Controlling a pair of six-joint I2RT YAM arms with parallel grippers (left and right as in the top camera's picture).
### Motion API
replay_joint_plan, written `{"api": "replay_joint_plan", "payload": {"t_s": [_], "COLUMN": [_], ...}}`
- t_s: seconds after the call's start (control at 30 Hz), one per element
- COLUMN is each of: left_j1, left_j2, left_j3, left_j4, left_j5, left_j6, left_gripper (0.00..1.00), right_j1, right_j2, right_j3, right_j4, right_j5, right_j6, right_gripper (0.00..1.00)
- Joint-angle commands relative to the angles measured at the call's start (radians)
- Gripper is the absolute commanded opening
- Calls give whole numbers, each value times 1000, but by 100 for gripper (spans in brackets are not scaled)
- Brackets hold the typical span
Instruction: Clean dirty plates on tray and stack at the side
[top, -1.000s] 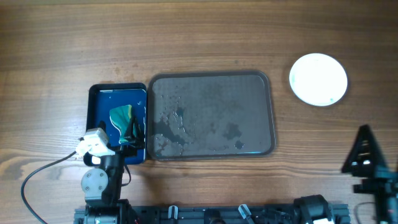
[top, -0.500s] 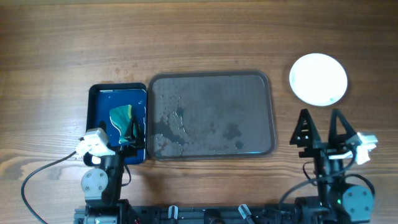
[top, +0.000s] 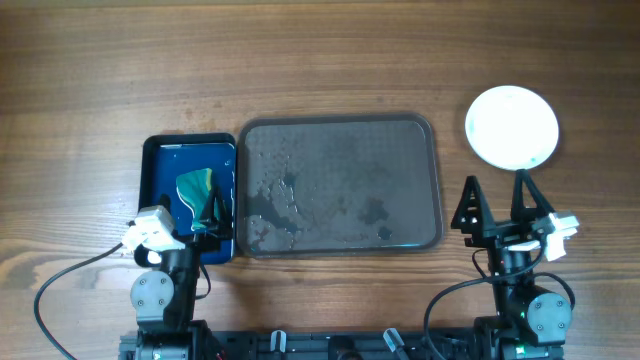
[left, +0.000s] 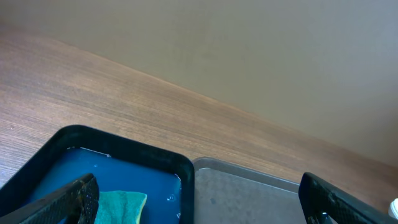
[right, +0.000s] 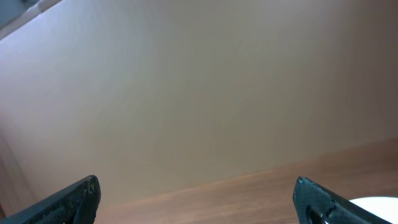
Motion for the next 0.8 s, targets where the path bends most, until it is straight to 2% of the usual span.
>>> {"api": "replay_joint_plan", "payload": {"t_s": [0.0,0.2,0.33,0.77], "left_j1": [5,5,5,5], "left_j2": [-6,-6,-6,-6], "left_j3": [-1,-1,-1,-1], "left_j4": [-8,-9,-8,-8], "left_j5": [23,22,22,22], "left_j6": [-2,-2,-2,-2], "left_gripper": [100,100,100,100], "right_j1": [-6,-6,-6,-6], "right_j2": [-15,-15,-15,-16], "right_j3": [-8,-8,-8,-8], "right_j4": [-25,-188,-295,-294], "right_j5": [-64,-66,-126,-122], "right_j6": [-132,-146,-259,-260], "right_gripper": [100,100,100,100]}}
